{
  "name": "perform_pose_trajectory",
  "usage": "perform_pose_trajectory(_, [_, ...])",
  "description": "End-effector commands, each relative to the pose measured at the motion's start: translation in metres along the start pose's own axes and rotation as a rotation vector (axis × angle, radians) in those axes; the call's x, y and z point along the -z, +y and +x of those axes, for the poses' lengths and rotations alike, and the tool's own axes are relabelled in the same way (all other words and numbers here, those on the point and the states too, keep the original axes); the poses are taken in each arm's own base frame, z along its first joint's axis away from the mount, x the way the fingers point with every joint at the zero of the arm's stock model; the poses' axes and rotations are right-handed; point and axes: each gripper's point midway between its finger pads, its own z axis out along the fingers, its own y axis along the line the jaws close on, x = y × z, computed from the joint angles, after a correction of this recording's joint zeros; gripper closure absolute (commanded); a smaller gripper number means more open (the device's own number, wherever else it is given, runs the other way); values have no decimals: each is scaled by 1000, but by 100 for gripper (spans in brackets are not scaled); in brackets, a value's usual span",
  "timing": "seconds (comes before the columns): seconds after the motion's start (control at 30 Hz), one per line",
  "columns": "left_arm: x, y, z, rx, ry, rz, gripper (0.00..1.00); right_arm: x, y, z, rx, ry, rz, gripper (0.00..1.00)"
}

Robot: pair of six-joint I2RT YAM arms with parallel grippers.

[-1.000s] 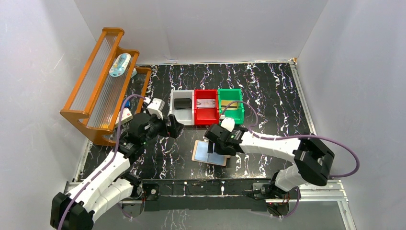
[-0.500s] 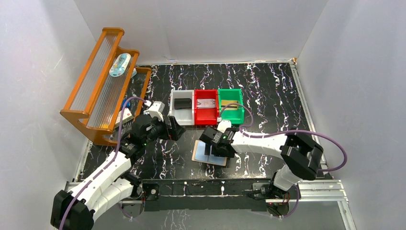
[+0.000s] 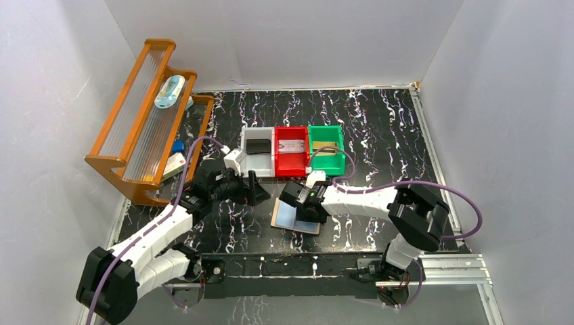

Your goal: Take the credit cards out of the card holder

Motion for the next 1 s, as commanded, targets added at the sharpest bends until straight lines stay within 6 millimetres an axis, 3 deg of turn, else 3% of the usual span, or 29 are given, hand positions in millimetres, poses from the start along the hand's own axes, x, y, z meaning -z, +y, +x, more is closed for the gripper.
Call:
perform_pose_trajectory(0.0, [0,-19,3,6,37,78,21,-7,-2,0,14,-23,23,49])
perform_pose_trajectory(0.1, [-4,-26,11,-2,71,94,23,-3,8,-3,27,-30,-26,55])
perform_pose_trajectory(0.27, [-15,-39,30,-30,139,99,24,2,32,-1,38,-15,-158,55])
perform_pose_trajectory(0.43, [-25,-43,51,-17,223,96,28,4,43,5,12,5,-237,58])
perform_pose_trajectory(0.63, [-31,-39,68,38,277,65,38,4,41,8,-16,2,-272,64])
perform_pose_trajectory(0.97, [-37,-11,92,98,342,-83,38,12,54,9,-85,38,-434,63])
